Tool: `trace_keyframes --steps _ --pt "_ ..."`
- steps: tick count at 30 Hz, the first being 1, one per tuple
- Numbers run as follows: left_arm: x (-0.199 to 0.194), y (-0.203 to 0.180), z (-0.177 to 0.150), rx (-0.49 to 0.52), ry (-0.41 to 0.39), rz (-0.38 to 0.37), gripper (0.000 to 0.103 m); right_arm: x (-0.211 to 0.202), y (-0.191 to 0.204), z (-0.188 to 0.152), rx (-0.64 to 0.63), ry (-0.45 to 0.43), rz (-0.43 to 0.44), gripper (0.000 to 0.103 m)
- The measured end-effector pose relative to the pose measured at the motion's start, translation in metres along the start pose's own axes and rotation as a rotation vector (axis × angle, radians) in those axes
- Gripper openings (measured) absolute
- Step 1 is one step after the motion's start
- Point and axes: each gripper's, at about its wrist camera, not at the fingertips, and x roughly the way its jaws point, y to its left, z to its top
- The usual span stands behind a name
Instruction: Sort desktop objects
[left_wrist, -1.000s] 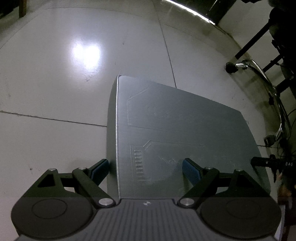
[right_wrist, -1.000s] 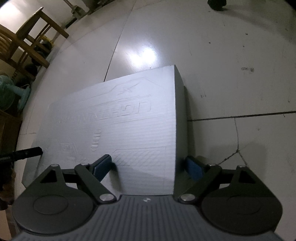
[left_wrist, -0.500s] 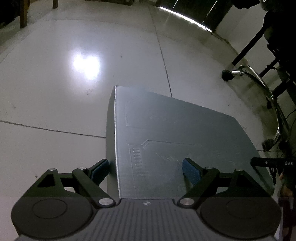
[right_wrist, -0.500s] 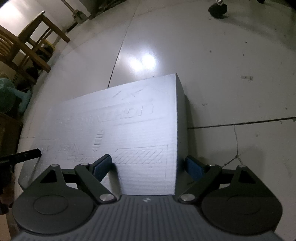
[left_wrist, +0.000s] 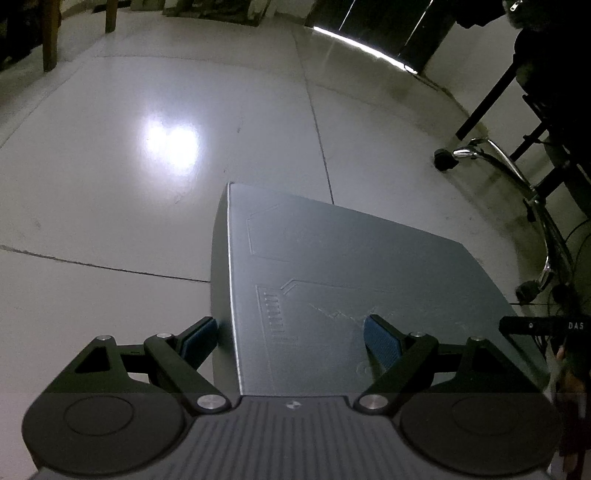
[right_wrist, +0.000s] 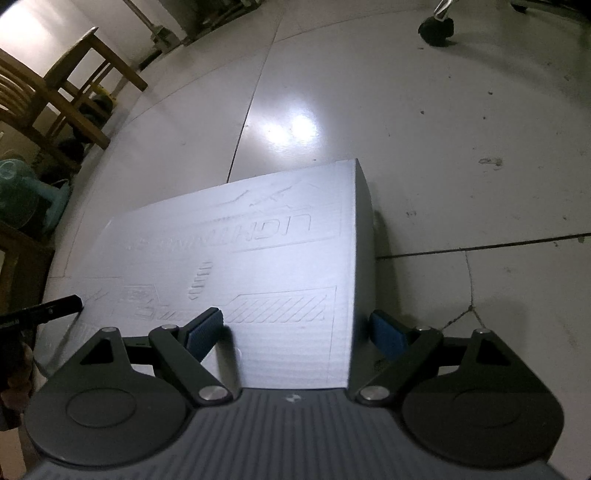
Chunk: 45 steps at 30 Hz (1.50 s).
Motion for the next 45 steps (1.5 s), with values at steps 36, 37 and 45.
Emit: trace_keyframes --steps 36,37,45 --pt "-0.128 -0.058 -0.007 0.021 -0.074 0.018 0.084 -0.111 0.059 -0.012 -0.059 -0.028 0.004 0.089" --pt "-0.133 -0.06 -0.009 0.019 -0.076 0.019 0.084 -0.117 0.062 -0.013 -0.064 -0.03 0.003 0.089" --pt "-0.173 -0.077 -0.032 0.0 -0.098 0.029 0.084 -0.158 0.078 -0.032 -0.09 -0.031 0.002 0.089"
